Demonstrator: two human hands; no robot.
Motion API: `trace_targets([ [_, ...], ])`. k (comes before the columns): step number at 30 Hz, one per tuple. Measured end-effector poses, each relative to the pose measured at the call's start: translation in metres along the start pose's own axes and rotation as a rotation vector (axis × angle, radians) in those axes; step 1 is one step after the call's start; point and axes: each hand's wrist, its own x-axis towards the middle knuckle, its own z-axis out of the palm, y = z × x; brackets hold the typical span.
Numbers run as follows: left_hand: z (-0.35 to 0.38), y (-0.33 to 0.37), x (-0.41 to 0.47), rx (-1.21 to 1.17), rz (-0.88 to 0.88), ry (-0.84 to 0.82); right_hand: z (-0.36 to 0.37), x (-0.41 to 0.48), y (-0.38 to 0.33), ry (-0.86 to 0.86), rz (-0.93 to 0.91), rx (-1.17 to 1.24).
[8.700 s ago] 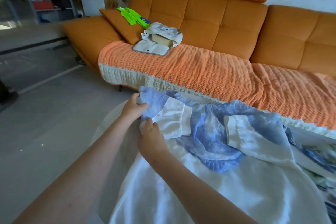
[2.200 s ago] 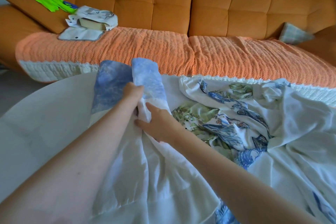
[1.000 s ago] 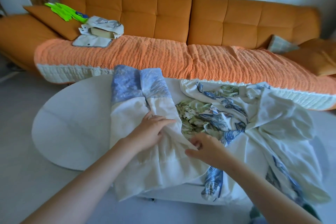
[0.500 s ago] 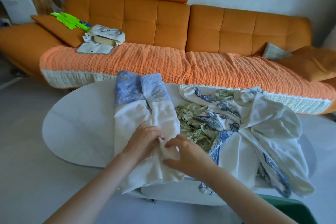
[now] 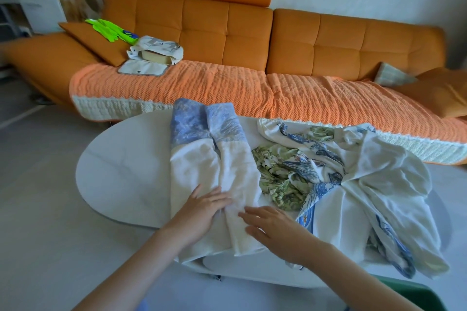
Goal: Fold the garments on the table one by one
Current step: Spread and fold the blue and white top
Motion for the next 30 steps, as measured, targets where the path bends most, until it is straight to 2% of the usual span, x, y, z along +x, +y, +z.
trace_targets([
  [4,-0.013,-0.010,-0.011,-0.021,0.080,0.077,-0.009,-0.005,0.017,-0.008,-0.048,0.132],
  [7,-0.023,-0.028,-0.025,0.029,0.147,0.163,-0.017,-0.004,0.036,0.004,-0.114,0.003],
  [10,-0.026,-0.042,-0.048,0.080,0.213,0.098,-0.011,0.000,0.053,0.007,-0.215,-0.111],
  [16,-0.029,-0.050,-0.084,0.148,0.245,0.001,-0.015,0.006,0.054,-0.011,-0.266,-0.058],
  [21,-0.016,-0.037,-0.082,0.233,0.302,0.033,0.001,0.009,0.055,0.102,-0.376,-0.141],
  [25,-0.010,-0.035,-0.082,0.159,0.305,0.097,0.012,0.003,0.054,0.189,-0.431,-0.189],
  [30,-0.012,-0.031,-0.084,-0.087,0.244,0.271,0.021,0.007,0.047,0.241,-0.504,-0.194],
])
